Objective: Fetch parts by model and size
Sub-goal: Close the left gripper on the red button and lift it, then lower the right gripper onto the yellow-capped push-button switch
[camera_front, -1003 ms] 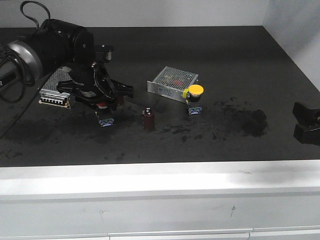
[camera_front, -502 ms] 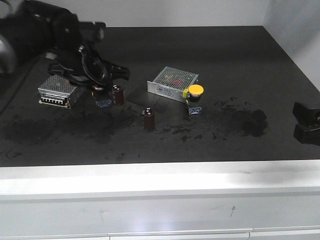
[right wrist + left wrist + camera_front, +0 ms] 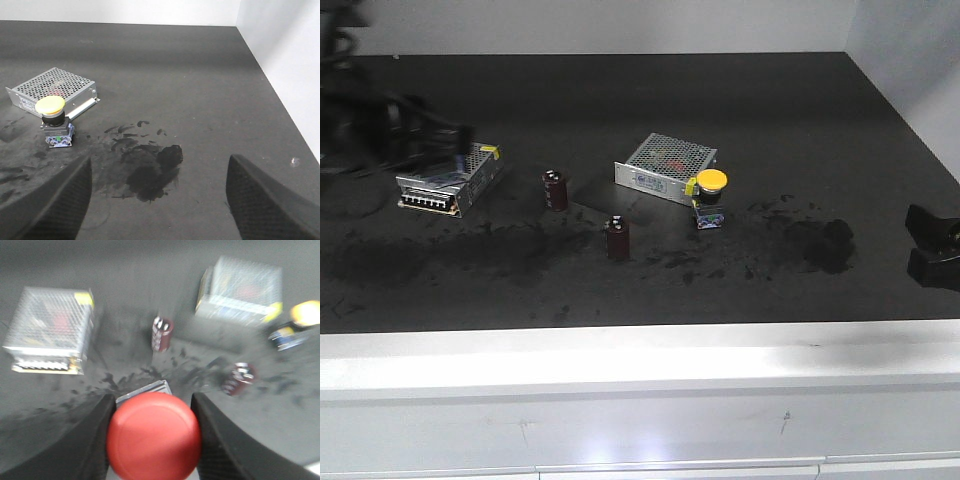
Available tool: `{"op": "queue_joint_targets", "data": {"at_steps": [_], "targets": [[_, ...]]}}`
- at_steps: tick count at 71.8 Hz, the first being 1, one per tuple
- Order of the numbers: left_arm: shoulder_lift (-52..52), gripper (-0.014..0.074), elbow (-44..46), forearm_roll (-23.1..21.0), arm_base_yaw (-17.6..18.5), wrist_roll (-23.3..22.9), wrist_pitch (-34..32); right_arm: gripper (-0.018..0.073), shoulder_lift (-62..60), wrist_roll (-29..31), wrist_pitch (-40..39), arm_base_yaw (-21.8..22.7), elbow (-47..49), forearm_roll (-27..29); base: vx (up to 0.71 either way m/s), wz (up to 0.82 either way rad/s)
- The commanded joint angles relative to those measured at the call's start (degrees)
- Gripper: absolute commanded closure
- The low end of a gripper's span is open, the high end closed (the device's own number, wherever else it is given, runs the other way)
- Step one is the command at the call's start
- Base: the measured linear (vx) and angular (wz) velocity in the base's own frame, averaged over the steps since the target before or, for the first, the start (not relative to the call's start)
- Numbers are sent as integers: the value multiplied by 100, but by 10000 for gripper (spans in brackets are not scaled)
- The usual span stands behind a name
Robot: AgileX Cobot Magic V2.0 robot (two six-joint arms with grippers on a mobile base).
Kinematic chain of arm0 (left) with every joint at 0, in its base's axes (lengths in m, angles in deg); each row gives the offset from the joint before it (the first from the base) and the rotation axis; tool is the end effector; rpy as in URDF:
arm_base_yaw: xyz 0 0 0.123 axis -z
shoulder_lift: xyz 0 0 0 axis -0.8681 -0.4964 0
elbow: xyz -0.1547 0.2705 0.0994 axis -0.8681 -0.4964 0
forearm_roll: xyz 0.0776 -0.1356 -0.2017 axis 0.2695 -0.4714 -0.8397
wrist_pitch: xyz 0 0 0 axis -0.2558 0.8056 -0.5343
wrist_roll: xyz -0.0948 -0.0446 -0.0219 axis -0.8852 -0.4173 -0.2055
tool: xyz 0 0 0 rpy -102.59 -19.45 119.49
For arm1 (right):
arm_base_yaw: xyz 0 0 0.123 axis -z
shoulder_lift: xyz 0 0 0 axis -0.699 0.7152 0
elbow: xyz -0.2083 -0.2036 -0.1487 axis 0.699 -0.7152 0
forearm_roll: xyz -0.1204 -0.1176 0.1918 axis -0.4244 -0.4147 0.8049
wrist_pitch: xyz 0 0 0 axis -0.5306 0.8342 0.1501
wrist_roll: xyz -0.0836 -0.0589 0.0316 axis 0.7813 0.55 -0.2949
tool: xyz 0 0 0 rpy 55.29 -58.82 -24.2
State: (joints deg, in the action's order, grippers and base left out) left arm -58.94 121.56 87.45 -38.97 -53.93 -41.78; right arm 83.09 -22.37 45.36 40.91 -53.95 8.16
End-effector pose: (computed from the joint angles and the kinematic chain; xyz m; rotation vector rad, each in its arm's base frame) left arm 0.2482 -0.0865 0.4260 0.1447 2.1821 -0.2253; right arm 0.1723 0.0086 0.3341 -0.0701 1.8976 0.0079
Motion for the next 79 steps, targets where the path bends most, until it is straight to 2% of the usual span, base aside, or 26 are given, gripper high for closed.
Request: {"op": "queue_joint_targets", "data": {"at_steps": [1, 11, 25, 35, 46, 57, 68, 79], "targets": [[840, 604, -435, 63, 47, 112, -738, 20, -8, 13, -426, 29, 194, -57, 0, 0], [1996, 604, -1316, 63, 47, 319, -1060, 20, -8, 13, -437, 29, 194, -57, 0, 0], [3646, 604, -2311, 63, 47, 434, -1047, 20, -8, 13, -443, 29, 194, -57, 0, 0], [4832, 604, -2954, 52, 47, 866, -921, 20, -8, 13, -451, 29, 194, -57, 0, 0], [5911, 603, -3428, 35, 47, 892, -644, 20, -8, 13, -426, 29, 194, -7, 0, 0], [6624, 603, -3839, 51, 47, 905, -438, 20, -8, 13, -387, 29, 194, -13, 0, 0], [6855, 603, -4165, 54, 47, 905, -393, 20, -8, 35, -445, 7, 194, -42, 0, 0], [6855, 603, -4261, 54, 47, 905, -325, 20, 353, 263, -422, -616, 430, -356, 0, 0]]}}
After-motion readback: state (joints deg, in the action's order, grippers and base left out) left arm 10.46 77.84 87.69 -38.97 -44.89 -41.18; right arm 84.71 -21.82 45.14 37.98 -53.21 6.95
